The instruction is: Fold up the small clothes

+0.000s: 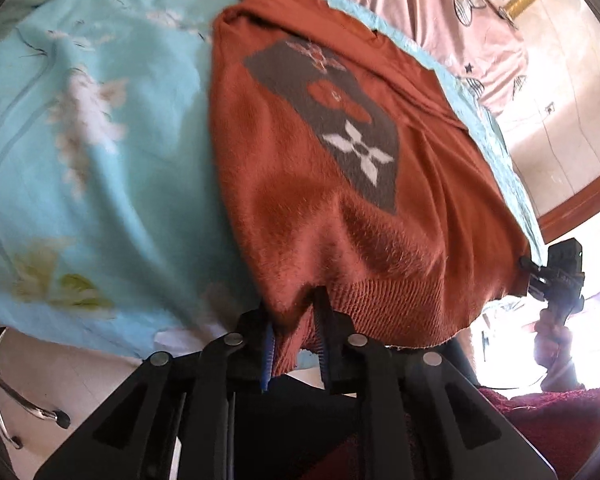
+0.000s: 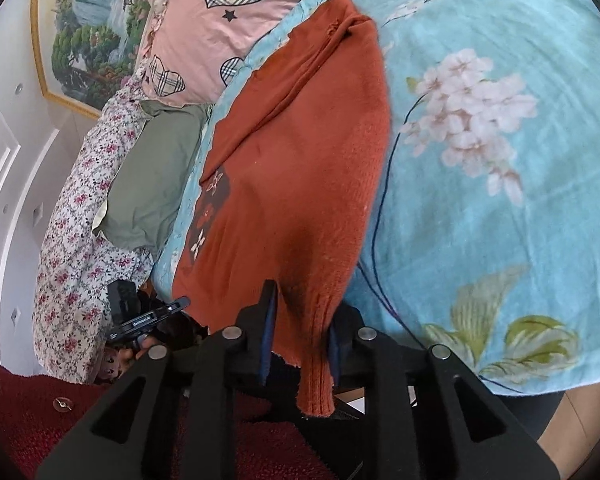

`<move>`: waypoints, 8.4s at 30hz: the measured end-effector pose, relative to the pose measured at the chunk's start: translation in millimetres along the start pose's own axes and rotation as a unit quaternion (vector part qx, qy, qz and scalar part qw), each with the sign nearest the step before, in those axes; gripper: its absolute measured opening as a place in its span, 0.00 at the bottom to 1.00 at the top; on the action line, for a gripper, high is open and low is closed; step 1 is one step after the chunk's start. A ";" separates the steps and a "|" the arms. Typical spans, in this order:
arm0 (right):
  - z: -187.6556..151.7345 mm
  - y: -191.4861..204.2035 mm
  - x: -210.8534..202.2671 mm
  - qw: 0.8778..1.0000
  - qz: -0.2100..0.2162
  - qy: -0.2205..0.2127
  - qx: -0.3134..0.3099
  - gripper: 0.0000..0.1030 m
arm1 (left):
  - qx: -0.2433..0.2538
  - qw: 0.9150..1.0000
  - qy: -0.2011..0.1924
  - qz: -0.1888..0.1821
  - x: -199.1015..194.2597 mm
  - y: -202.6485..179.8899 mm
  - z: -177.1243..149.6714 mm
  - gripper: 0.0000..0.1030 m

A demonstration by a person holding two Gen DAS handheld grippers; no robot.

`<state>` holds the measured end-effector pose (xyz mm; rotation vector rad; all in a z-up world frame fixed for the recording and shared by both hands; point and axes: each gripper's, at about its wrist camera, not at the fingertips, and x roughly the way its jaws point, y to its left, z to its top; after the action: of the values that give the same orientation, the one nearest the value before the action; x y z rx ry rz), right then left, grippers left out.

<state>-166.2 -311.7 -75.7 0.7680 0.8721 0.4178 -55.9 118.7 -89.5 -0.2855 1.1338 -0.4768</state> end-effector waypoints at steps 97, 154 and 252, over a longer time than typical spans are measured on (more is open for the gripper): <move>203.3 51.8 136.6 0.984 -0.151 -0.061 -0.066 0.39 | -0.134 0.985 -0.109 -0.001 64.2 -18.2 167.4 0.65; 342.2 101.1 234.7 0.993 -0.027 0.051 -0.105 0.15 | 0.197 0.965 -0.172 0.023 114.6 -235.1 235.8 0.08; 250.3 105.8 219.1 0.989 -0.092 0.028 -0.116 0.38 | 0.053 0.989 -0.134 0.041 28.9 -49.0 234.3 0.55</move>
<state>162.5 -213.8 -10.1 0.4596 0.9197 0.3694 157.6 57.0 4.0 -0.2021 0.8511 -0.4118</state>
